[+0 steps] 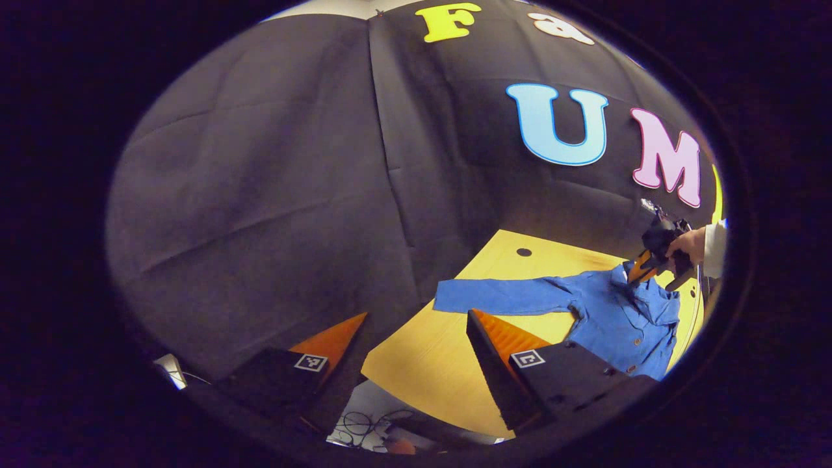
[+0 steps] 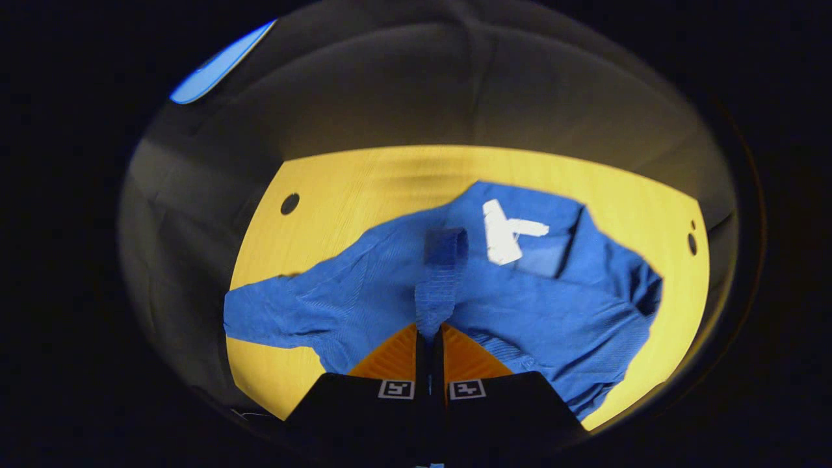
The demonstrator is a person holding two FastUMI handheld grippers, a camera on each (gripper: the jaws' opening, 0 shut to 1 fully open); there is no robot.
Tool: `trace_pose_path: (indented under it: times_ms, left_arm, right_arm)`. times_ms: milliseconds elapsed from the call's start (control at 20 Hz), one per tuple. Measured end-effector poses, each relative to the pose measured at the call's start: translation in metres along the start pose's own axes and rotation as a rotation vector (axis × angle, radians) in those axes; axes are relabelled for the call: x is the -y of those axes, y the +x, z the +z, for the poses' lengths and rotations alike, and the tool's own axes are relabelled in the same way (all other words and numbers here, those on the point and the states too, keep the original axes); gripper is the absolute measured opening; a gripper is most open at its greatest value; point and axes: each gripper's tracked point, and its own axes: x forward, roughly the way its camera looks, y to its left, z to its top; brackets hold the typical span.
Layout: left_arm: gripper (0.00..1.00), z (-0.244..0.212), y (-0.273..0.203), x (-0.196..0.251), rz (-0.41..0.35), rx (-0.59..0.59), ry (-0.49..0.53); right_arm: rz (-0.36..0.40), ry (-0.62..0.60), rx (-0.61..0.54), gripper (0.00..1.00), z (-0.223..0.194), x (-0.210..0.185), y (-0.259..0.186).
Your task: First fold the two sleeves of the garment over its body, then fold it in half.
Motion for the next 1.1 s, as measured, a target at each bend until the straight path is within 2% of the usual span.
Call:
trace_pose_path:
  times_ms: [100,200,250,350,400,500,600,650,700,800,850,900,1000,1100]
  left_arm:
    - [0.85,-0.007,-0.004,-0.007,0.036,-0.016,-0.005]
    - [0.85,-0.01,-0.007,-0.008,0.043,-0.024,-0.01]
    - [0.84,-0.01,-0.007,-0.006,0.036,-0.028,-0.02]
    - [0.85,-0.013,-0.002,0.003,0.002,-0.042,-0.052]
    - [0.84,-0.018,0.004,0.009,-0.017,-0.062,-0.072]
    - [0.85,-0.037,0.013,0.011,-0.028,-0.128,-0.097]
    - [0.85,-0.042,0.03,0.014,-0.032,-0.16,-0.093]
    - [0.88,-0.038,0.037,0.015,-0.039,-0.161,-0.085]
    - [0.88,-0.034,0.046,0.018,-0.05,-0.157,-0.077]
    - [0.85,-0.024,0.063,0.026,-0.084,-0.147,-0.048]
    - [0.85,-0.017,0.074,0.032,-0.102,-0.145,-0.034]
    - [0.85,-0.007,0.087,0.037,-0.122,-0.146,-0.028]
    - [0.88,0.007,0.118,0.054,-0.178,-0.166,-0.018]
    - [0.85,0.016,0.157,0.066,-0.225,-0.187,0.004]
  right_arm:
    - [0.02,0.046,-0.093,0.05,-0.025,-0.014,0.02]
    - [0.025,0.079,-0.103,0.06,-0.026,-0.02,0.025]
    - [0.056,0.085,-0.095,0.13,-0.024,-0.026,0.026]
    - [0.174,0.11,-0.107,0.18,-0.023,-0.052,0.021]
    - [0.235,0.132,-0.12,0.38,-0.023,-0.066,0.015]
    - [0.29,0.15,-0.097,0.78,-0.019,-0.084,0.009]
    - [0.319,0.14,-0.084,0.81,-0.018,-0.092,0.002]
    - [0.331,0.13,-0.09,0.67,-0.022,-0.093,-0.004]
    - [0.332,0.108,-0.096,0.87,-0.026,-0.092,-0.012]
    - [0.342,0.032,-0.085,0.87,-0.032,-0.084,-0.031]
    - [0.342,-0.015,-0.085,0.68,-0.04,-0.077,-0.045]
    - [0.336,-0.059,-0.09,0.87,-0.049,-0.068,-0.061]
    - [0.332,-0.105,-0.108,0.87,-0.071,-0.046,-0.095]
    - [0.364,-0.082,-0.1,0.88,-0.09,-0.024,-0.132]
